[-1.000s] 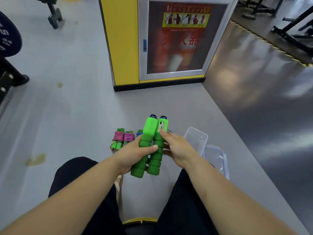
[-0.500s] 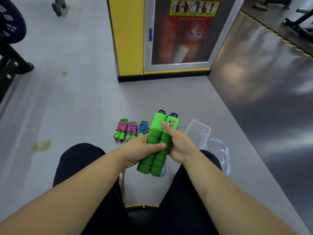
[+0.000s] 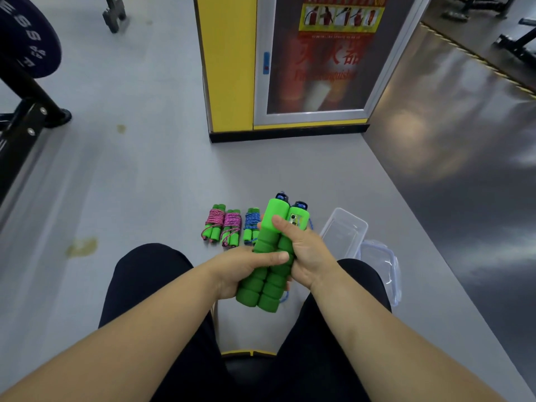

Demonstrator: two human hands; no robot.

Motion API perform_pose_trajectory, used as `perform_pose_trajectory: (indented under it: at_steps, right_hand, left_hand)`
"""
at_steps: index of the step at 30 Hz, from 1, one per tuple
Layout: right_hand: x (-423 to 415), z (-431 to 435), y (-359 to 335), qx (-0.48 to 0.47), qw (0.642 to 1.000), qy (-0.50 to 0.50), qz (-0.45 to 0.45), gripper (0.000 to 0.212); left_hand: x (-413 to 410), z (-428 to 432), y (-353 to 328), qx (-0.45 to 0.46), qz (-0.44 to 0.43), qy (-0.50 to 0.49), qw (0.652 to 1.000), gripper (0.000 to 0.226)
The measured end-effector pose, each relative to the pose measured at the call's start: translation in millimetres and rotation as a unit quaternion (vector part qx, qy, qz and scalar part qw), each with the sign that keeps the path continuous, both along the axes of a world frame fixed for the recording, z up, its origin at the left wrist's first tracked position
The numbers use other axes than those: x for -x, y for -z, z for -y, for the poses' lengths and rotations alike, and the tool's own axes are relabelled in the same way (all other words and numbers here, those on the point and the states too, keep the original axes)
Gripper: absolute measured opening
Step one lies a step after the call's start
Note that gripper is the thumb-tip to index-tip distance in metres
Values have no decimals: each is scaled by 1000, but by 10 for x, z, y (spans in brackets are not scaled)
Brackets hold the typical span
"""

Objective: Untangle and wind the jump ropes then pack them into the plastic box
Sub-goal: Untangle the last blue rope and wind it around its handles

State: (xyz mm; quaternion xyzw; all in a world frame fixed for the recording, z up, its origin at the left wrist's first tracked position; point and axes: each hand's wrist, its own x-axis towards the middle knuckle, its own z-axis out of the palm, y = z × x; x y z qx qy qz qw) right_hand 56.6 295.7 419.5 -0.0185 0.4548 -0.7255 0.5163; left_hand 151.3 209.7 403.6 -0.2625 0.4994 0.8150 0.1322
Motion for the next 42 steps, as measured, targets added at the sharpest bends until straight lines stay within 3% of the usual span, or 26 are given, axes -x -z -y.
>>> perform_pose_trajectory:
  at_steps: [4, 7, 8, 9, 11, 12, 14, 15, 17, 21, 24, 27, 30, 32, 33, 35, 37, 42]
  right_hand:
    - [-15, -25, 15, 0, 996, 6, -90, 20]
    - [155, -142, -66, -141, 928, -86, -335, 46]
    - [243, -184, -99, -166, 914, -73, -362, 51]
    - [337, -220, -114, -175, 913, -36, -366, 50]
    - [521, -285, -148, -150, 901, 35, -405, 22]
    - [584, -306, -191, -127, 893, 4, -432, 11]
    - [654, -259, -216, -77, 877, -105, -463, 56]
    - [654, -217, -254, -58, 869, -145, -469, 66]
    - [565, -101, -358, -49, 868, -162, -467, 43]
    - [301, 129, -242, -135, 874, -33, -465, 18]
    - [143, 170, -53, -187, 818, -25, -544, 15]
    - [133, 147, -109, -259, 709, -142, -641, 24]
    - [172, 113, -292, -305, 548, -249, -738, 30]
    - [208, 97, -462, -298, 454, -296, -786, 31]
    - [229, 87, -550, -292, 424, -316, -797, 29]
    - [277, 82, -736, -285, 378, -345, -811, 27]
    - [336, 79, -874, -279, 345, -358, -822, 28]
    - [365, 101, -1102, -264, 287, -385, -836, 32]
  left_hand:
    - [14, 104, -92, 49, 17, 48, 998, 18]
    - [18, 291, -272, 66, 35, 87, 993, 19]
    - [9, 358, -343, 66, 40, 102, 992, 23]
    - [-3, 425, -414, 62, 45, 114, 991, 25]
    - [-25, 540, -514, 46, 45, 135, 989, 30]
    - [-24, 570, -553, 31, 38, 145, 988, 36]
    - [-9, 581, -601, -9, 28, 176, 984, 51]
    - [12, 568, -622, -25, 19, 194, 980, 53]
    - [56, 532, -659, -49, -4, 208, 977, 51]
    - [130, 524, -732, -99, -39, 125, 986, 49]
    - [182, 559, -779, -55, -15, 33, 998, 29]
    - [213, 618, -833, 153, 64, 24, 986, 19]
    - [257, 699, -890, 367, 114, 63, 921, 21]
    - [314, 707, -949, 517, 127, 130, 836, 24]
    - [351, 691, -977, 585, 130, 167, 782, 25]
    - [416, 655, -1013, 687, 138, 221, 679, 24]
    - [457, 633, -1016, 745, 148, 246, 603, 20]
    - [508, 426, -1052, 794, 152, 316, 496, 5]
